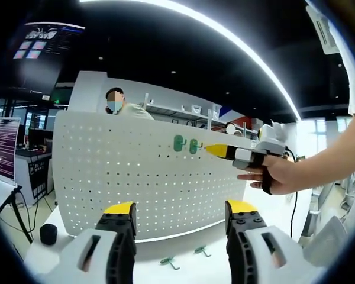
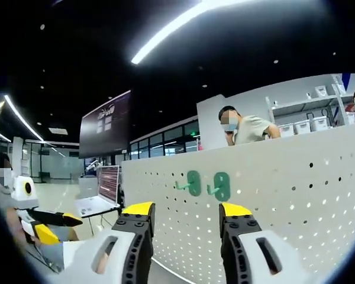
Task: Insert the hook assembly into the mounting plate slot until the hook locks in place.
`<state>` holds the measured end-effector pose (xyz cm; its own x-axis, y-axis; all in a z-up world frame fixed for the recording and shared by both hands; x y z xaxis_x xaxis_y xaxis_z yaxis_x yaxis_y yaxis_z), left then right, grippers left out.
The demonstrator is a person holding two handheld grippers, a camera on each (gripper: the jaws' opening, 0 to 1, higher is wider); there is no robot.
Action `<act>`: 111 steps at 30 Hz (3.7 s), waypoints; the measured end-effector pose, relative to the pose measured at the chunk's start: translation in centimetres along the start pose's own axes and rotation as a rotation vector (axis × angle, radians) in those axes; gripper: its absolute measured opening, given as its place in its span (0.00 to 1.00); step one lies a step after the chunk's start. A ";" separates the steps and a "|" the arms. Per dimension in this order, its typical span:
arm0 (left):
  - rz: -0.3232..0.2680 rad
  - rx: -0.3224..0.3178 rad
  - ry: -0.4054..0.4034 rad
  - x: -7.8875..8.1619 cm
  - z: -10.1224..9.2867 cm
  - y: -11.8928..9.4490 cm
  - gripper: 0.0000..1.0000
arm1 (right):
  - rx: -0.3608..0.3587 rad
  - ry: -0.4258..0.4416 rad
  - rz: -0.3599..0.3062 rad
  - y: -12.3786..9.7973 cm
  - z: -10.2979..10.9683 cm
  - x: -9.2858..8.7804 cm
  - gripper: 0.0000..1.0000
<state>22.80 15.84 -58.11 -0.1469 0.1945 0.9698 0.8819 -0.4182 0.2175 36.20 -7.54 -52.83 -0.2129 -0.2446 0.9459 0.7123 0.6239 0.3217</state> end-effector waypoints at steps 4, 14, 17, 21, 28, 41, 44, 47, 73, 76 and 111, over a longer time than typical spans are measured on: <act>0.002 0.001 -0.004 -0.1 0.2 0.1 0.63 | 0.013 0.013 0.001 -0.9 0.3 -0.1 0.43; 0.008 -0.012 0.004 -0.2 0.4 0.1 0.64 | 0.048 -0.003 0.040 -3.2 1.2 -0.6 0.46; 0.013 -0.019 0.018 -0.2 0.3 0.1 0.65 | 0.044 0.013 0.040 -4.1 1.3 -0.8 0.48; 0.014 -0.023 0.022 -0.2 0.3 0.2 0.66 | 0.039 0.023 0.050 -5.0 1.5 -1.2 0.49; 0.021 -0.034 0.021 -0.3 0.3 0.3 0.68 | 0.037 0.022 0.061 -6.4 2.3 -1.7 0.51; 0.031 -0.047 0.025 -0.5 0.4 0.2 0.69 | 0.016 0.043 0.072 -8.7 2.5 -2.1 0.55; 0.033 -0.053 0.025 -0.5 0.3 0.1 0.70 | 0.013 0.044 0.069 -9.2 2.7 -2.1 0.55; 0.031 -0.059 0.022 -0.5 0.2 0.1 0.70 | 0.011 0.049 0.072 -9.7 2.8 -2.2 0.56; 0.050 -0.088 0.031 -1.3 0.2 -0.4 0.72 | -0.054 0.054 0.119 -14.4 2.6 -3.2 0.56; 0.052 -0.088 0.030 -1.5 0.3 -0.5 0.72 | -0.061 0.053 0.127 -14.9 2.7 -3.3 0.56; 0.084 -0.077 0.019 -2.7 0.6 -1.9 0.72 | -0.110 0.061 0.173 -18.2 2.6 -4.1 0.56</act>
<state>21.80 16.66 -61.21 -0.0829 0.1388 0.9868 0.8546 -0.4994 0.1421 22.39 -15.99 -62.45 -0.0426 -0.1875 0.9813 0.8039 0.5769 0.1451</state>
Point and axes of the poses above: the point that each gripper's makers call its tool centre point, and the gripper's own axes: y roughly forward along the fingers, z roughly to its left, x roughly out of its top, the point moved 8 cm from there along -y, roughly backward along the fingers, and after that the axes turned 11 degrees about -z, right-handed, at the moved point
